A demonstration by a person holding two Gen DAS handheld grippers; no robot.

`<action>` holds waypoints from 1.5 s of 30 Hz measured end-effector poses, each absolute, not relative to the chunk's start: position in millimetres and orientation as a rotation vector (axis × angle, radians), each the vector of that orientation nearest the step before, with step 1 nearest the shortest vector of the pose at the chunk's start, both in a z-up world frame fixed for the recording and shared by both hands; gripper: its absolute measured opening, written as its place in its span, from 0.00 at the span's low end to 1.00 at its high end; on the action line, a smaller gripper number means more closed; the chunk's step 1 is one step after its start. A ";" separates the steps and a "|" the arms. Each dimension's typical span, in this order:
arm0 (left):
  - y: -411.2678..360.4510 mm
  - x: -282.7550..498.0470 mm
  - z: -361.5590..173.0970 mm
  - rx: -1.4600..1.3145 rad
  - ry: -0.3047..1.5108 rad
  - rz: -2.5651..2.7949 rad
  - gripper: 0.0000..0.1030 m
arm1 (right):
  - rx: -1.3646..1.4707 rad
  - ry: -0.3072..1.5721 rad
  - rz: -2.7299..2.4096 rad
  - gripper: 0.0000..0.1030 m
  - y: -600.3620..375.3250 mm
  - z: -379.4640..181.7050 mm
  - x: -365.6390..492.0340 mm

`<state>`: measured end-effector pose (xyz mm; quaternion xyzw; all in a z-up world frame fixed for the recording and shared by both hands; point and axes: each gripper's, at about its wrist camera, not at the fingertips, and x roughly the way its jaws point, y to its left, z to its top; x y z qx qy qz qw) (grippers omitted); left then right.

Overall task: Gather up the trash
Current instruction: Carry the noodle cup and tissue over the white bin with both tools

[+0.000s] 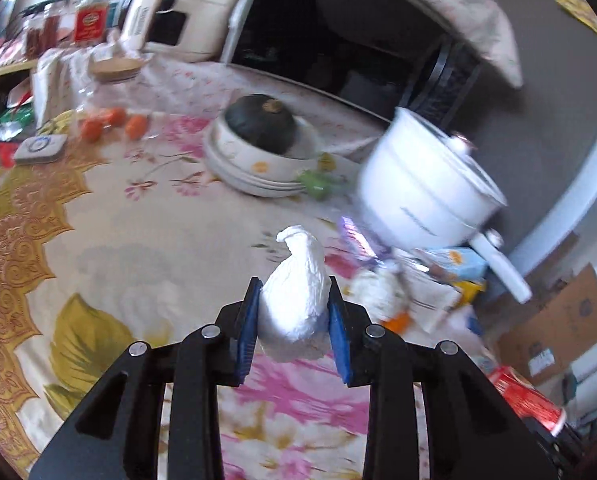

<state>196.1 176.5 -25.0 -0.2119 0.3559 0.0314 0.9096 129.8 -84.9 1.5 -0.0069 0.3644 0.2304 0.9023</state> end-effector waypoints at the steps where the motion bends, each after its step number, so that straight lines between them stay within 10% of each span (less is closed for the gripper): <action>1: 168.3 195.1 -22.5 -0.427 0.731 0.042 0.31 | -0.013 0.753 0.471 0.04 -87.0 1.3 129.3; 45: -82.9 124.6 -43.3 -0.087 0.867 -0.531 0.31 | 0.207 0.969 -0.020 0.09 -260.3 -67.5 29.3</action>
